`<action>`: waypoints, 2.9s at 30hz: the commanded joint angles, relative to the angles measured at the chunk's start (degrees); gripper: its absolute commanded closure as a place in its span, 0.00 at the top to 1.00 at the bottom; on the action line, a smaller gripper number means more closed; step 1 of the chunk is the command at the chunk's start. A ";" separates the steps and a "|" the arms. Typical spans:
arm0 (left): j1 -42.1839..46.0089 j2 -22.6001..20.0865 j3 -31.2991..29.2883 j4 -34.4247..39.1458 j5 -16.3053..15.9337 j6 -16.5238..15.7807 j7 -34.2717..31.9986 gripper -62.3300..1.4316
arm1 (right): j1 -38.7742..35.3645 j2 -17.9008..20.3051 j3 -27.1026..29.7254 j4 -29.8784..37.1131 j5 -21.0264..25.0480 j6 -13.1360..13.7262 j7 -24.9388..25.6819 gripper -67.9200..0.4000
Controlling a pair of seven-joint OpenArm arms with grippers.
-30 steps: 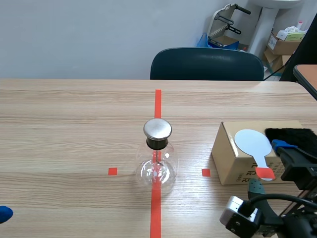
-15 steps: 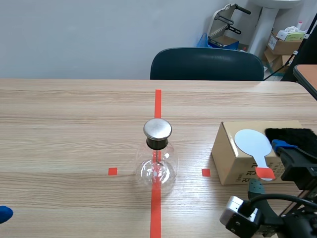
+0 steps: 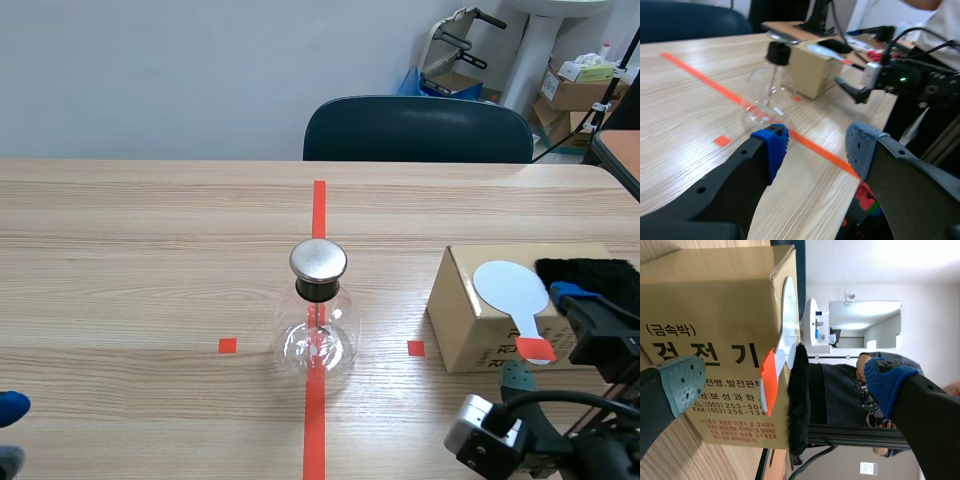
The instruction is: Do the electroscope experiment
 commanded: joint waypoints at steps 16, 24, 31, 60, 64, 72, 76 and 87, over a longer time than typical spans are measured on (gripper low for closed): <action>5.49 11.98 -32.39 0.70 -5.49 -0.46 19.23 0.48 | -21.35 7.63 0.07 29.77 36.02 16.65 8.22 1.00; 14.19 15.56 -46.18 0.81 -2.40 -3.23 19.93 0.48 | -14.08 18.29 0.04 45.46 64.98 35.58 -5.20 1.00; 22.47 21.92 -57.46 3.17 7.19 -3.17 19.91 0.48 | -2.49 22.01 -5.20 46.31 77.33 42.99 -17.57 1.00; 44.94 40.22 -67.54 26.21 18.62 5.49 22.45 0.48 | 2.12 23.45 -14.21 45.75 89.31 60.85 -18.51 1.00; 45.24 40.22 -67.54 26.21 18.58 5.99 22.45 0.48 | 2.12 23.45 -13.60 45.75 89.24 60.94 -19.04 1.00; 45.40 40.22 -67.54 26.21 18.58 6.05 22.43 0.47 | 2.12 23.43 -13.44 45.75 89.11 60.81 -21.97 1.00; 45.40 40.22 -67.54 26.21 18.58 6.05 22.45 0.47 | 2.12 23.43 -13.44 45.75 89.11 60.70 -21.97 1.00; 45.40 40.22 -67.54 26.21 18.58 6.05 22.62 0.47 | 2.14 23.43 -13.44 45.75 89.11 60.70 -21.92 1.00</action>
